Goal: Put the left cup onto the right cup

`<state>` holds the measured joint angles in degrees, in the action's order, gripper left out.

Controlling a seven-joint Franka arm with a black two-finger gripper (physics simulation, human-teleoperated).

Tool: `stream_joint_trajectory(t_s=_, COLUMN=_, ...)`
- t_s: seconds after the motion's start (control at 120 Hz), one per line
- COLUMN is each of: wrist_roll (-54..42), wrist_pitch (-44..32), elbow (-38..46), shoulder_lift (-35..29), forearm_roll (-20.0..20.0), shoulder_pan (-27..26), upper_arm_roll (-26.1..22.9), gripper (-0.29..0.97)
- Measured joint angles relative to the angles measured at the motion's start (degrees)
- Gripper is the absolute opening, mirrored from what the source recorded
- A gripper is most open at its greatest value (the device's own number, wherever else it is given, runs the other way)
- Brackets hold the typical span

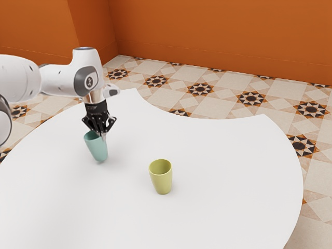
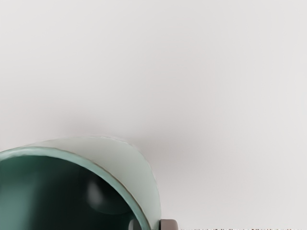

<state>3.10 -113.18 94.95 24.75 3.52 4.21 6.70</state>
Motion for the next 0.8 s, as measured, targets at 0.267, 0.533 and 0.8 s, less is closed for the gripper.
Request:
stream_joint_trajectory(t_s=0.267, wrist_roll=0.14, wrist_pitch=2.16, elbow=-1.63, shoulder_lift=-1.79, forearm_roll=-0.71, shoulder_pan=-4.99, upper_arm_roll=1.48, gripper=-0.09)
stream_joint_trajectory(t_s=0.533, wrist_roll=0.40, wrist_pitch=5.65, elbow=-4.95, shoulder_lift=-2.81, forearm_roll=-2.07, shoulder_pan=-10.72, upper_arm_roll=2.95, gripper=-0.10)
stream_joint_trajectory(t_s=0.8, wrist_roll=1.39, wrist_pitch=7.88, elbow=-5.10, shoulder_lift=-5.64, forearm_roll=-3.37, shoulder_pan=-14.69, upper_arm_roll=3.13, gripper=-0.10)
